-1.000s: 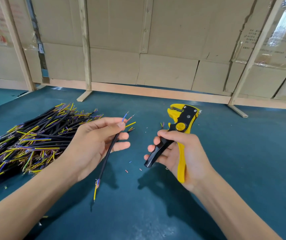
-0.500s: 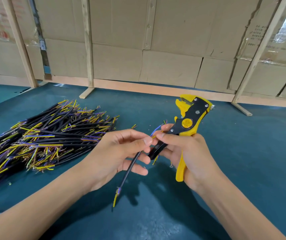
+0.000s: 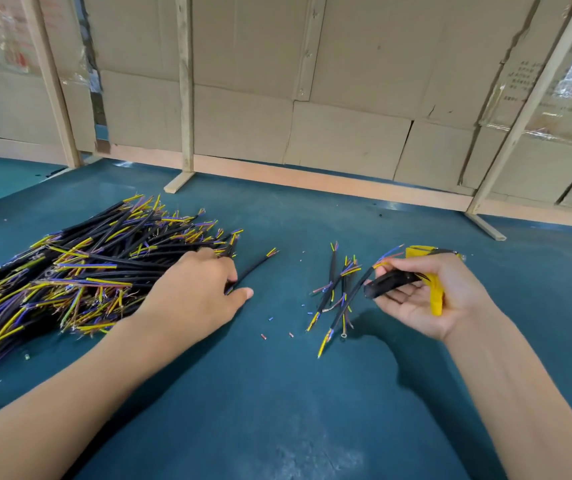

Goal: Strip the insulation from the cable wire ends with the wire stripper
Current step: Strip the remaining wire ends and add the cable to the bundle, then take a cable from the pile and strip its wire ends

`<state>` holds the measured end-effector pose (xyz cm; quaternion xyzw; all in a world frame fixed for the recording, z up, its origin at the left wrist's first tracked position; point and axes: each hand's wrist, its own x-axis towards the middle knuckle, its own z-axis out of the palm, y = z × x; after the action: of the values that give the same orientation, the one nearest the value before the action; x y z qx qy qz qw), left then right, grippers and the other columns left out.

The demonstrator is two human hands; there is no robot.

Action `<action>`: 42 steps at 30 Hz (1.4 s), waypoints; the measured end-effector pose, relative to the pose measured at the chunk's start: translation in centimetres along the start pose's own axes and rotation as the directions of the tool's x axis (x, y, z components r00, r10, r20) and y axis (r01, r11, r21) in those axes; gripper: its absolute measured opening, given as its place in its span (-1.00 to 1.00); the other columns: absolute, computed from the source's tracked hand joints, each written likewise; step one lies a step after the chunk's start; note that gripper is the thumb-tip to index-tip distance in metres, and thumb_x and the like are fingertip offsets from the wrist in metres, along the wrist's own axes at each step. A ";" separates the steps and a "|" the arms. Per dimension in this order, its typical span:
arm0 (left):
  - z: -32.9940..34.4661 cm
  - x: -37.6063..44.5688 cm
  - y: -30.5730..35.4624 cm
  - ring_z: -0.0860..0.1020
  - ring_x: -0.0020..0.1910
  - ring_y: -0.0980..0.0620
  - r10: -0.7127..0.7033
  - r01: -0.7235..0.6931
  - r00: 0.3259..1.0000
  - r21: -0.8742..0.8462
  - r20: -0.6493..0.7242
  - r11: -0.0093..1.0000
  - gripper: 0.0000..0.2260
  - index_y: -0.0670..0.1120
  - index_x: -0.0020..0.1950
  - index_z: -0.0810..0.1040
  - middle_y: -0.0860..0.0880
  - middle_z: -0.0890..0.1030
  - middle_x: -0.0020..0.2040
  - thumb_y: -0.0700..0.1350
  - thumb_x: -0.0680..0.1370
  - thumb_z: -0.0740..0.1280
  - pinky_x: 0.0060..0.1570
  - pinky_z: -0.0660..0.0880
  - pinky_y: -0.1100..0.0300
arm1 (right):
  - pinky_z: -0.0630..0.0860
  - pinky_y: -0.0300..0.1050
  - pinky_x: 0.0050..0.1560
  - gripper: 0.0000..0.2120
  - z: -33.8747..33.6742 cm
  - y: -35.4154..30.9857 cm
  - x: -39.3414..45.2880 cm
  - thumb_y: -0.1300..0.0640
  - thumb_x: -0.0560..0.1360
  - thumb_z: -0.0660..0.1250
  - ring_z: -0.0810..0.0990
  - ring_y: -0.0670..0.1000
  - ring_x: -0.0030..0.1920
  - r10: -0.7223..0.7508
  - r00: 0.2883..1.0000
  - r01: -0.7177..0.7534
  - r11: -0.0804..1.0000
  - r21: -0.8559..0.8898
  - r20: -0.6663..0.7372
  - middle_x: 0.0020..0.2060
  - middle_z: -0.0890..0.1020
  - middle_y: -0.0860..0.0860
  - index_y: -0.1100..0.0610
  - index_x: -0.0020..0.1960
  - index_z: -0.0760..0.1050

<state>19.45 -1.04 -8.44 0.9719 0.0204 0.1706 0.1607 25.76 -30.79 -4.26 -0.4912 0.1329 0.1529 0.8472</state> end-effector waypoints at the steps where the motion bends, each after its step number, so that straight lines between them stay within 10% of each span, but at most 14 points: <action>1: 0.0 0.1 0.2 0.49 0.14 -0.06 -0.006 0.006 1.000 0.032 0.000 0.999 -0.71 0.00 0.10 0.59 0.00 0.48 -0.01 0.18 0.57 0.34 0.15 0.43 0.12 | 0.67 0.15 -0.28 -0.75 0.2 -0.7 0.6 0.36 0.52 0.28 0.72 0.13 -0.33 -0.010 1.000 0.010 1.000 0.009 -0.020 -0.31 0.67 0.21 0.37 -0.28 0.64; 5: 0.1 0.5 0.8 0.49 0.18 -0.12 -0.027 0.021 0.999 0.200 0.029 0.980 -0.76 -0.10 0.17 0.54 -0.09 0.55 0.14 0.01 0.65 0.19 0.22 0.44 0.03 | 0.59 0.25 0.05 -0.90 1.8 -3.4 2.9 0.31 0.55 0.31 0.70 0.15 -0.15 -0.050 0.991 0.034 0.992 -0.125 -0.123 -0.32 0.66 0.19 0.28 -0.15 0.50; 12: -0.5 -0.3 1.5 0.51 0.02 -0.25 0.166 -0.151 0.978 0.124 -0.125 0.981 -0.92 -0.25 0.05 0.55 -0.20 0.57 0.00 -0.27 0.63 0.27 0.12 0.46 -0.16 | 0.64 0.13 -0.09 -0.88 0.5 -1.6 4.1 0.14 0.54 0.37 0.72 0.10 -0.31 -0.167 0.984 0.143 0.953 -0.269 -0.066 -0.25 0.67 0.11 0.17 -0.10 0.48; 17: -0.8 -0.1 1.8 0.51 -0.10 -0.14 0.330 -0.355 0.895 -0.032 -0.300 0.934 -0.96 -0.29 -0.03 0.57 -0.13 0.54 -0.11 -0.38 0.55 0.37 0.01 0.47 0.12 | 0.67 0.10 -0.18 -0.81 3.0 1.4 1.5 0.18 0.41 0.47 0.69 0.16 -0.23 -0.097 0.963 0.165 0.950 -0.265 0.251 -0.17 0.69 0.17 0.20 -0.04 0.53; 19: -0.8 -0.5 2.1 0.46 -0.06 0.05 0.208 -0.283 0.944 -0.300 -0.257 0.911 -0.94 -0.19 0.06 0.55 -0.03 0.52 -0.06 -0.25 0.63 0.30 0.02 0.34 0.41 | 0.66 0.14 -0.13 -0.77 4.5 2.8 0.7 0.20 0.39 0.49 0.70 0.15 -0.19 -0.083 0.945 0.178 0.942 -0.284 0.317 -0.06 0.71 0.22 0.21 -0.02 0.52; 22: -0.6 -1.3 3.0 0.58 -0.19 0.18 0.031 -0.084 0.995 -0.583 -0.100 0.808 -0.95 -0.05 0.04 0.57 0.08 0.59 -0.14 -0.14 0.63 0.31 -0.06 0.49 0.29 | 0.67 0.14 -0.13 -0.78 5.7 4.7 0.0 0.27 0.39 0.52 0.70 0.17 -0.19 -0.141 0.919 0.254 0.926 -0.279 0.369 0.02 0.71 0.27 0.22 -0.05 0.52; 30: -0.7 -2.1 4.7 0.54 -0.37 0.10 0.089 0.152 0.976 -0.914 0.199 0.377 -0.89 -0.20 -0.03 0.64 0.04 0.63 -0.29 -0.25 0.62 0.33 -0.33 0.48 0.31 | 0.65 0.13 -0.13 -0.85 5.7 4.7 -0.4 0.48 0.44 0.34 0.64 0.25 -0.19 -0.312 0.834 0.430 0.884 -0.181 0.455 -0.16 0.70 0.22 0.34 -0.02 0.55; 34: -0.5 -2.3 5.2 0.59 -0.34 0.04 0.091 0.355 0.930 -0.934 0.356 0.034 -0.84 -0.25 0.01 0.67 -0.13 0.65 -0.16 -0.20 0.52 0.38 -0.28 0.57 0.21 | 0.65 0.11 -0.11 -0.87 5.5 4.5 -0.6 0.40 0.34 0.37 0.65 0.18 -0.24 -0.257 0.814 0.373 0.918 -0.131 0.521 -0.21 0.67 0.19 0.22 -0.17 0.57; 42: -1.1 -2.4 5.0 0.69 -0.22 -0.09 0.278 0.459 0.861 -0.886 0.425 -0.067 -0.75 -0.27 0.13 0.65 -0.15 0.66 -0.10 -0.19 0.51 0.38 -0.17 0.63 0.07 | 0.59 -0.05 -0.25 -0.87 5.6 4.5 -0.7 0.33 0.38 0.39 0.64 0.16 -0.29 -0.225 0.810 0.362 0.919 -0.159 0.541 -0.19 0.67 0.15 0.17 -0.11 0.52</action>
<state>16.71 -5.62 -6.63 0.5414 -0.0824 -0.1348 0.8258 23.79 -23.84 -4.86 -0.5518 -0.1960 0.1600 0.7947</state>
